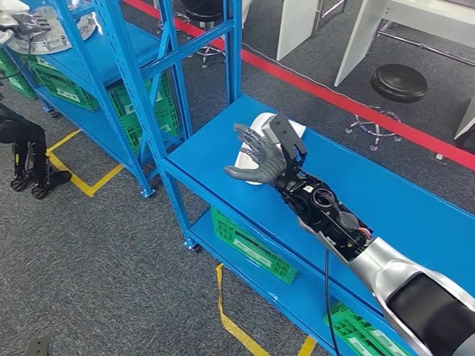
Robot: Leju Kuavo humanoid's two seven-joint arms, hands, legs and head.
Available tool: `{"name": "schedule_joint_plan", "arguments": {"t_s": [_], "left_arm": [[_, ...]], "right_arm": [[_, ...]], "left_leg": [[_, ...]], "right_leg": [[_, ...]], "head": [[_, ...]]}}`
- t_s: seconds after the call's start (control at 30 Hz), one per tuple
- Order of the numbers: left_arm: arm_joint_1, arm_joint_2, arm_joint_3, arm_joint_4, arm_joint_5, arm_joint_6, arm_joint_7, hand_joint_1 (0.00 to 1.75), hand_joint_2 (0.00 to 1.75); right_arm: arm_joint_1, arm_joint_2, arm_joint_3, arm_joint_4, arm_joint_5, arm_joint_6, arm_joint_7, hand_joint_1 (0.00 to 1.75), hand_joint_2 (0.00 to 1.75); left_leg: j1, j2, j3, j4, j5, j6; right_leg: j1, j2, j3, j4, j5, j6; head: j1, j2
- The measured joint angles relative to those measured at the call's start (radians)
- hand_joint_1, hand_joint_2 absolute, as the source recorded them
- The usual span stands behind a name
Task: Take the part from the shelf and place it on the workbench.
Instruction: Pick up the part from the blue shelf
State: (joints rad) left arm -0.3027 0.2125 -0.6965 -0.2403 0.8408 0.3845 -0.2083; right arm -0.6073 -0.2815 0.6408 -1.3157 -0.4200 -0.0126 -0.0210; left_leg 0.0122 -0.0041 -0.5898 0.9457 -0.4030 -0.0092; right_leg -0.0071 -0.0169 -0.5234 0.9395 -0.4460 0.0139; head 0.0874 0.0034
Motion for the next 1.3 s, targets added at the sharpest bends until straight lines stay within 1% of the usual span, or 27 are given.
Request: {"name": "schedule_joint_plan", "arguments": {"t_s": [0.57, 0.63, 0.73, 0.8, 0.97, 1.13, 1.3], "left_arm": [[0.0, 0.0, 0.0, 0.0, 0.0, 0.0, 0.0, 0.0, 0.0], [0.0, 0.0, 0.0, 0.0, 0.0, 0.002, 0.0, 0.0, 0.0], [0.0, 0.001, 0.0, 0.0, 0.0, 0.005, 0.0, 0.0, 0.0], [0.001, 0.002, 0.0, 0.0, 0.0, 0.005, 0.0, 0.0, 0.0], [0.002, 0.005, 0.0, 0.0, 0.0, 0.005, 0.0, 0.0, 0.0], [0.005, 0.006, 0.0, 0.0, 0.002, 0.005, 0.0, 0.0, 0.0], [0.007, 0.008, 0.0, 0.0, 0.003, 0.005, 0.0, 0.0, 0.0]], "right_arm": [[0.0, 0.0, 0.003, 0.0, 0.003, -0.004, 0.003, 0.0, 1.75], [-0.003, 0.0, 0.005, 0.004, 0.042, -0.036, 0.039, 0.0, 1.75], [-0.016, 0.0, 0.012, 0.045, 0.182, -0.102, 0.11, 0.0, 1.75], [-0.023, 0.0, 0.014, 0.087, 0.24, -0.111, 0.117, 0.0, 1.75], [-0.032, 0.0, 0.018, 0.144, 0.273, -0.118, 0.116, 0.0, 1.75], [-0.037, 0.0, 0.011, 0.154, 0.283, -0.146, 0.119, 0.0, 1.75], [-0.037, -0.003, 0.001, 0.154, 0.284, -0.154, 0.126, 0.0, 1.75]], "left_leg": [[0.0, 0.0, 0.0, 0.0, 0.0, 0.0], [0.0, 0.0, 0.0, 0.0, 0.0, 0.0], [0.0, 0.0, 0.0, 0.0, 0.0, 0.0], [0.0, 0.0, 0.0, 0.0, 0.0, 0.0], [0.0, 0.0, 0.0, 0.0, 0.0, 0.0], [0.0, 0.0, 0.0, 0.0, 0.0, 0.0], [0.0, 0.0, 0.0, 0.0, 0.0, 0.0]], "right_leg": [[0.0, 0.0, 0.0, 0.0, 0.0, 0.0], [0.0, 0.0, 0.0, 0.0, 0.0, 0.0], [0.0, 0.0, 0.0, 0.0, 0.0, 0.0], [0.0, 0.0, 0.0, 0.0, 0.0, 0.0], [0.0, 0.0, 0.0, 0.0, 0.0, 0.0], [0.0, 0.0, 0.0, 0.0, 0.0, 0.0], [0.0, 0.0, 0.0, 0.0, 0.0, 0.0]], "head": [[0.0, 0.0], [0.0, 0.0], [0.0, 0.0], [0.0, 0.0], [0.0, 0.0], [0.0, 0.0], [0.0, 0.0]]}}
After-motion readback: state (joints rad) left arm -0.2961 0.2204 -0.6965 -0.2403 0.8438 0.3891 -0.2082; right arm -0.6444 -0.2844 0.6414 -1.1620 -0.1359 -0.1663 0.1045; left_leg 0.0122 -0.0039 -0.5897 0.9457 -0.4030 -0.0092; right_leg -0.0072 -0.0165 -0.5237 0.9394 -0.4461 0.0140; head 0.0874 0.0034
